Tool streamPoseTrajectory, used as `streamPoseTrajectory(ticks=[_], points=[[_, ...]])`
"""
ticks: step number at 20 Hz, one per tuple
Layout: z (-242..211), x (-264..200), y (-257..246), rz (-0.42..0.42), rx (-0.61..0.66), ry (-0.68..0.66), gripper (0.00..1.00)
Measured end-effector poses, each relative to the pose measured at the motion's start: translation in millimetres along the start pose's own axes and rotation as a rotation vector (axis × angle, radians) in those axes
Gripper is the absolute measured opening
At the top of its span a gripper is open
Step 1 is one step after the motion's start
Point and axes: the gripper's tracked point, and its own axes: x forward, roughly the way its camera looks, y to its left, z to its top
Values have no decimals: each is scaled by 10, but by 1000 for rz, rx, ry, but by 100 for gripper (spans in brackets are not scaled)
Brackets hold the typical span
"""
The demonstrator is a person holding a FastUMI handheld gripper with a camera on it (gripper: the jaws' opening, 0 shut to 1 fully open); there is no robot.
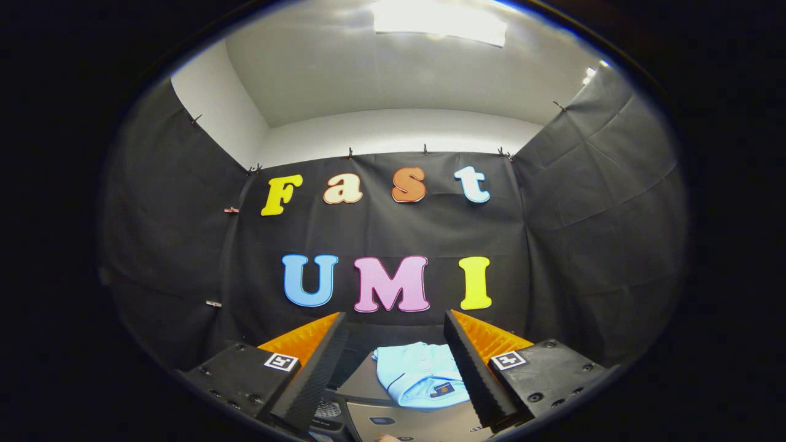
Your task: Put the clothes into the washing machine and then close the washing machine lid.
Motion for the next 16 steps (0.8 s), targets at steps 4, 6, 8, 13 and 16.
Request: streamPoseTrajectory(ticks=[4,6,8,13,16], points=[[-61,26,-19,0,2,12,98],[-75,44,-24,-1,4,16,98],[-94,68,-48,-4,4,20,98],[-149,160,-75,-5,5,29,98],[-206,280,-116,-14,-7,43,98]])
